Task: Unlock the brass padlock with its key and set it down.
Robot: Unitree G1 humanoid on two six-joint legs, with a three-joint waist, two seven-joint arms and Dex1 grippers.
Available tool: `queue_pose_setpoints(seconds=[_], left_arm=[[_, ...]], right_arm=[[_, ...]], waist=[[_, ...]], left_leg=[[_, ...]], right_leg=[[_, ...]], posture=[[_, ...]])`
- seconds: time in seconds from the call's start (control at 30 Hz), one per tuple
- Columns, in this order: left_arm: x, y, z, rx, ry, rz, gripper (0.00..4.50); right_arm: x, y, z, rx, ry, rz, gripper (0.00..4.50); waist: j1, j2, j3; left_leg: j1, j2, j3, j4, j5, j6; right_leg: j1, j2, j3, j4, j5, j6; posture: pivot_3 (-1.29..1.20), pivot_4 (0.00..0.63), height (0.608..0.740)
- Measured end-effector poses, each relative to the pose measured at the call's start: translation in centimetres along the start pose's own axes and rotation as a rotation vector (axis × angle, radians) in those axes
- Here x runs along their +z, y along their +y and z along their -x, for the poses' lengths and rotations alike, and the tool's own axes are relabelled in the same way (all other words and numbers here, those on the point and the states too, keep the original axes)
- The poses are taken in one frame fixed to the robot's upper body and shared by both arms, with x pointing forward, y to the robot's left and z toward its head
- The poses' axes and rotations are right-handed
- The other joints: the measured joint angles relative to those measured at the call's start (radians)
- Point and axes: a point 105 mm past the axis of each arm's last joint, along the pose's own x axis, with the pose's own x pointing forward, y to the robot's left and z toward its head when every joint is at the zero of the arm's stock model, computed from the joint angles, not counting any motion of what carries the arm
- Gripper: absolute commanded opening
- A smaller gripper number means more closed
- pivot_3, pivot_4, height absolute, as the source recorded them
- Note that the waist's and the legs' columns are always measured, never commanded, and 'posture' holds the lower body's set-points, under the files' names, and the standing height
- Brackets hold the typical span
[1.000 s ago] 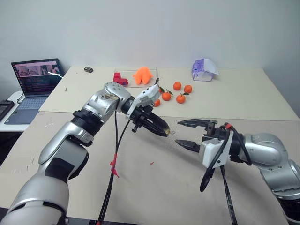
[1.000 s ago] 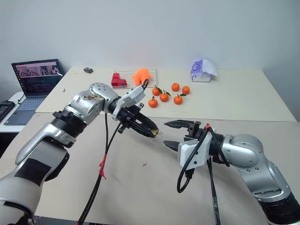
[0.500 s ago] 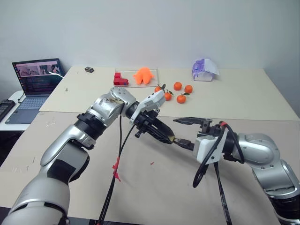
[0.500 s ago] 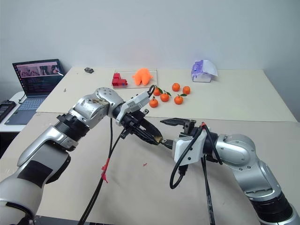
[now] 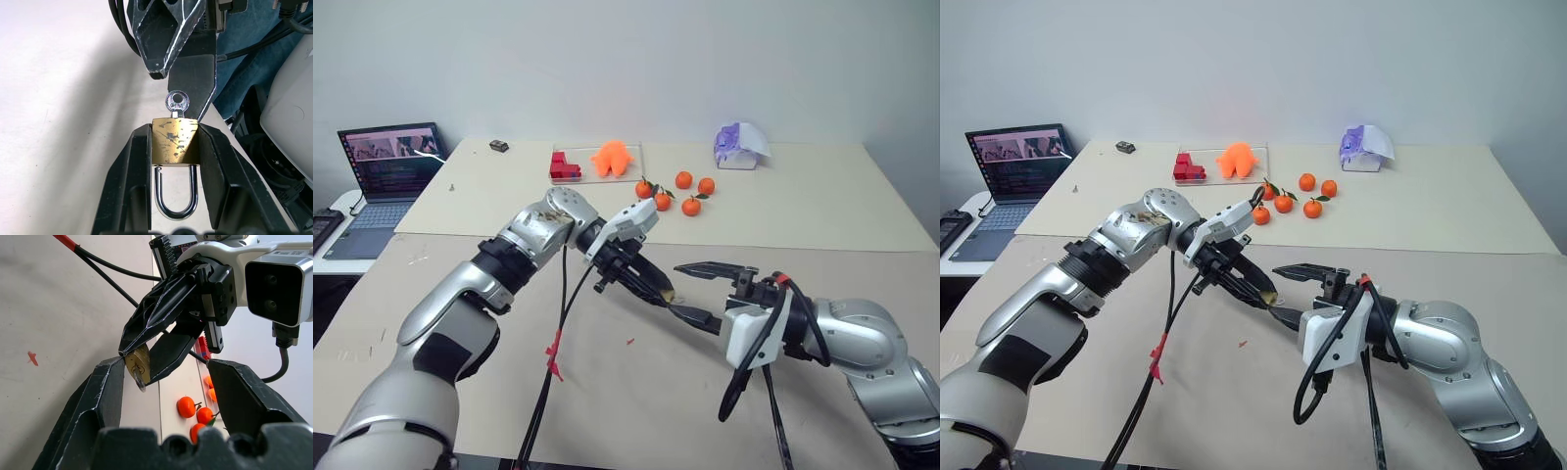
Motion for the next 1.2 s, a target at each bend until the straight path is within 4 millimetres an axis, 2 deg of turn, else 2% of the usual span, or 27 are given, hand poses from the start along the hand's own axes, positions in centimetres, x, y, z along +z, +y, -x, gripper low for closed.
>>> queue_pose_setpoints(seconds=[0.63,0.77,0.97,1.2], left_arm=[[0.2,-0.1,0.3,0.0,-0.025,0.023,0.83],[0.3,0.0,0.4,0.004,-0.027,0.023,0.83],[0.8,0.1,0.8,0.021,-0.037,0.007,0.83],[0.7,0.1,0.8,0.02,-0.037,0.01,0.83]], right_arm=[[-0.2,-0.5,-0.8,0.002,-0.014,0.035,3.23],[-0.3,-0.3,-0.9,0.011,-0.012,0.032,2.28],[-0.4,0.0,-1.0,0.032,-0.014,0.03,0.22],[-0.3,0.0,-1.0,0.034,-0.013,0.038,0.16]], waist=[[0.001,0.0,0.0],[0.0,0.0,0.0],[0.0,0.0,0.0],[0.001,0.0,0.0]], left_leg=[[0.0,0.0,0.0,0.0,0.0,0.0],[0.0,0.0,0.0,0.0,0.0,0.0],[0.0,0.0,0.0,0.0,0.0,0.0],[0.0,0.0,0.0,0.0,0.0,0.0]], right_leg=[[0.0,0.0,0.0,0.0,0.0,0.0],[0.0,0.0,0.0,0.0,0.0,-0.001],[0.0,0.0,0.0,0.0,0.0,0.0],[0.0,0.0,0.0,0.0,0.0,0.0]], posture=[[0.0,0.15,0.702],[0.0,0.15,0.702],[0.0,0.15,0.702],[0.0,0.15,0.702]])
